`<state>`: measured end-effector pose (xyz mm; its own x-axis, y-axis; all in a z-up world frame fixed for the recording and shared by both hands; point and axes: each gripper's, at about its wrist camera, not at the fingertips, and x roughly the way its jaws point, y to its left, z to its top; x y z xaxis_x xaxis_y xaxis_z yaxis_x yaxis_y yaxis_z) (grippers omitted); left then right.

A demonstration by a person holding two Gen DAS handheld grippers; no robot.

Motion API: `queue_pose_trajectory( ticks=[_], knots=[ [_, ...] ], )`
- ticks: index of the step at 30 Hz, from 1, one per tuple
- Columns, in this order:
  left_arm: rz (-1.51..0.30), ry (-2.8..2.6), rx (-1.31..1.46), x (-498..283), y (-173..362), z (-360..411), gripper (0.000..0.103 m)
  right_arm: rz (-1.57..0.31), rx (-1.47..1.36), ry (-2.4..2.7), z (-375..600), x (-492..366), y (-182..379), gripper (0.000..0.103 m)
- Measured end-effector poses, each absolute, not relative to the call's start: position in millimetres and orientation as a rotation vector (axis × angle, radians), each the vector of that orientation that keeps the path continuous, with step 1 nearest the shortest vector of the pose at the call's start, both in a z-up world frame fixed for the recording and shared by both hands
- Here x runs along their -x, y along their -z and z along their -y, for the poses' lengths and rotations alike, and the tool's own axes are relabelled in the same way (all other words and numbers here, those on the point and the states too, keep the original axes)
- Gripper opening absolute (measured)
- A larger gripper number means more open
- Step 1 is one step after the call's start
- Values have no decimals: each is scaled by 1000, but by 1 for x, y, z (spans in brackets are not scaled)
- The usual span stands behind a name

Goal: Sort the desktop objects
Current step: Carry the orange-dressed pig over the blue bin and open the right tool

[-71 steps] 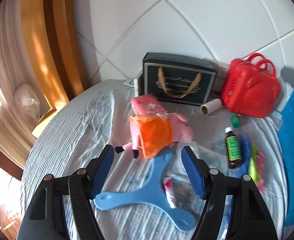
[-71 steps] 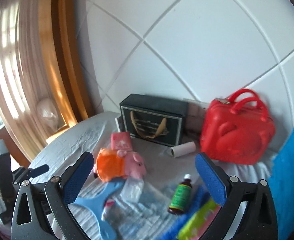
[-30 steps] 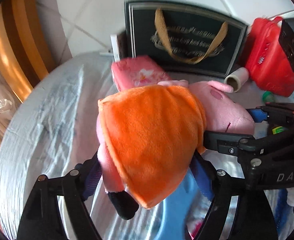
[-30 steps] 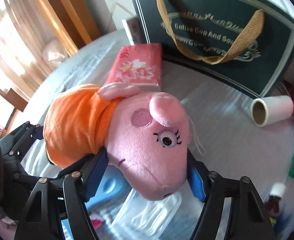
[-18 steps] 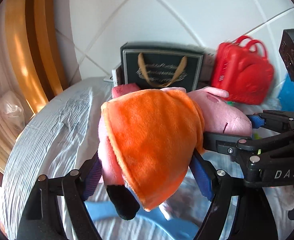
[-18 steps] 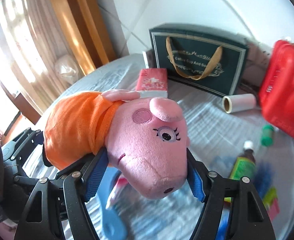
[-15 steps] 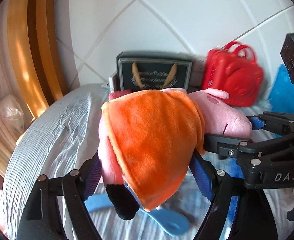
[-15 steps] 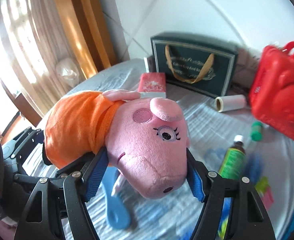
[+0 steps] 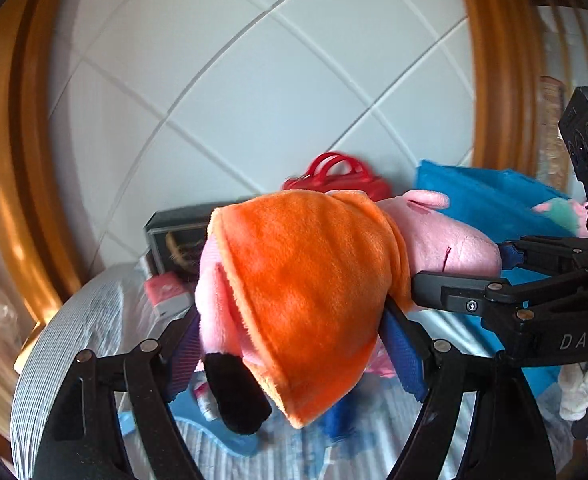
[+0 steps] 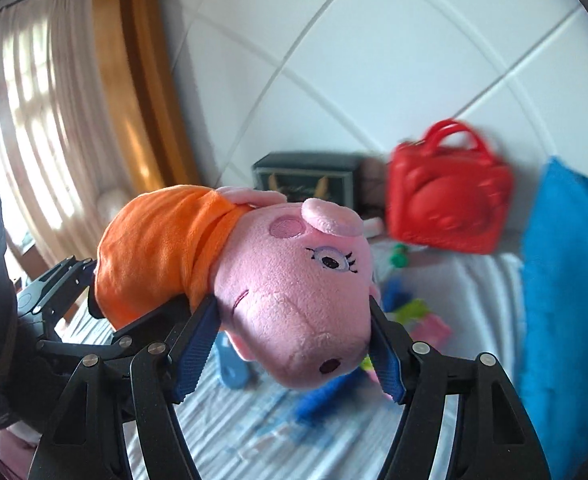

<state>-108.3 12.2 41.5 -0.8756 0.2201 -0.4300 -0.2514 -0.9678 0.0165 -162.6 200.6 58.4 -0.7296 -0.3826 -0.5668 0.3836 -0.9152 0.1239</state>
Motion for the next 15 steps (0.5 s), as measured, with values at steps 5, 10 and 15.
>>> queue_pose_trajectory(
  ticks=[5,10,15],
  knots=[
    [-172,-2723,487,87,-77,-95,80,52,-764,2735,-272,118,-92,69],
    [-204,-2589,419,73,-105,-195,80,108,-710,2899,-361,79,-121,69],
    [-262,-2470,427,55,-121,-303,80,205,-728,3024,-459,49,-131,69]
  ],
)
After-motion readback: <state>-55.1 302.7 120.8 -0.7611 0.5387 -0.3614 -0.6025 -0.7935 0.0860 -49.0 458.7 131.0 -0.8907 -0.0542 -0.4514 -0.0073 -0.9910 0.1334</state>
